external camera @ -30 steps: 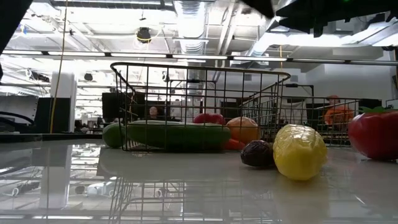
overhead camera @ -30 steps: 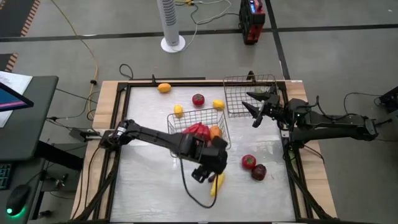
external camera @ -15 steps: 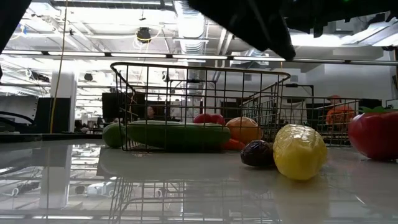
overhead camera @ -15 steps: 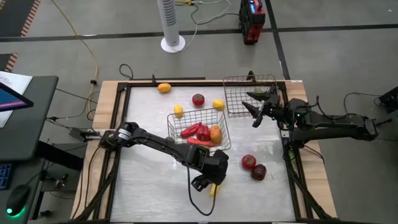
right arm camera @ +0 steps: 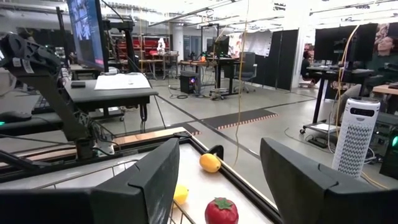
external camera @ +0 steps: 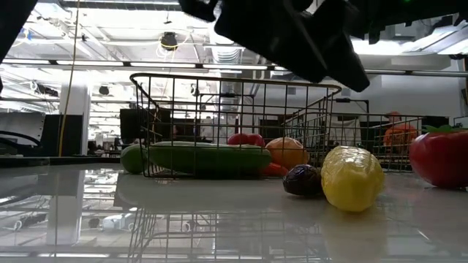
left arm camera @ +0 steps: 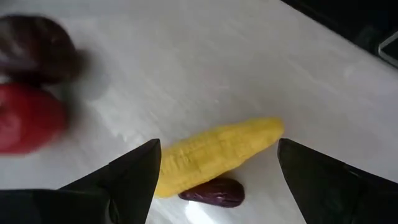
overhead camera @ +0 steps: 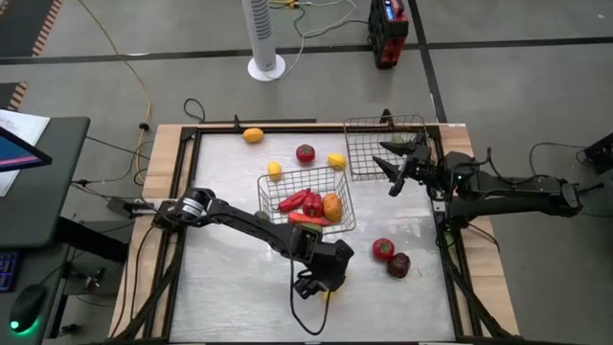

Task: Sort produce into baskets
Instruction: Put the yellow corn into the left wire basket

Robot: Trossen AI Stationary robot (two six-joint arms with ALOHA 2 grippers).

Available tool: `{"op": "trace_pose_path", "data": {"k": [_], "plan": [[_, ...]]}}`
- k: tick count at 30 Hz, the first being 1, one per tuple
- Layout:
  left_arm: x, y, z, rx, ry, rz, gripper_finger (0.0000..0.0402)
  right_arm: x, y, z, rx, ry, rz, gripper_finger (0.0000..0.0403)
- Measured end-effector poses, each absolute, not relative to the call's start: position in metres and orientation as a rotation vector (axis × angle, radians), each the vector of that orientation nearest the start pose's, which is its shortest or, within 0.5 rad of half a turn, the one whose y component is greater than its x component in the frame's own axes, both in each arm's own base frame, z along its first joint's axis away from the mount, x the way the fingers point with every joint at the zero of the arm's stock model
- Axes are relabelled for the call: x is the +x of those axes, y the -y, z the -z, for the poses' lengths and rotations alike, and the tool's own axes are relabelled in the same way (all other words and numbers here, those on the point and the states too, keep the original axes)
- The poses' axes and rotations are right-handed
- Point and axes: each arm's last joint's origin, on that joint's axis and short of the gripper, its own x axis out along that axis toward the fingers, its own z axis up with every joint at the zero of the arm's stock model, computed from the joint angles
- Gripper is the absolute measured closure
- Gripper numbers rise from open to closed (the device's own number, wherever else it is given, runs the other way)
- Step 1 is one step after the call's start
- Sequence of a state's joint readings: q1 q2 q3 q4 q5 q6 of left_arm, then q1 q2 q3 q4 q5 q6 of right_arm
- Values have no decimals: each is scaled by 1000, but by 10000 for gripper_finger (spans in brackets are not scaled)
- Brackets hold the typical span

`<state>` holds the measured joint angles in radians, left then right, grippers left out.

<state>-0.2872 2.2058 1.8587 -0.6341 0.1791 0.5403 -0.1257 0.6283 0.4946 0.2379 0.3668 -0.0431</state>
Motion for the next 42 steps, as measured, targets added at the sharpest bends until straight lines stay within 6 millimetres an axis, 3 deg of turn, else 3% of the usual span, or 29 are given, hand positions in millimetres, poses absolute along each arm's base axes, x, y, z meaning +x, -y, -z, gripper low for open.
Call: {"op": "trace_pose_path", "data": {"k": [10,18,24,42], "plan": [[467,145,-186,707,-780,845,93,149,29,-294,-22,83,495,149],[476,145,-164,664,-742,908,93,149,30,-293,-23,71,496,149],[472,145,-148,629,-839,926,93,149,30,-293,-24,69,501,149],[459,134,-155,771,-1058,769,93,149,30,-293,-23,68,501,149]]}}
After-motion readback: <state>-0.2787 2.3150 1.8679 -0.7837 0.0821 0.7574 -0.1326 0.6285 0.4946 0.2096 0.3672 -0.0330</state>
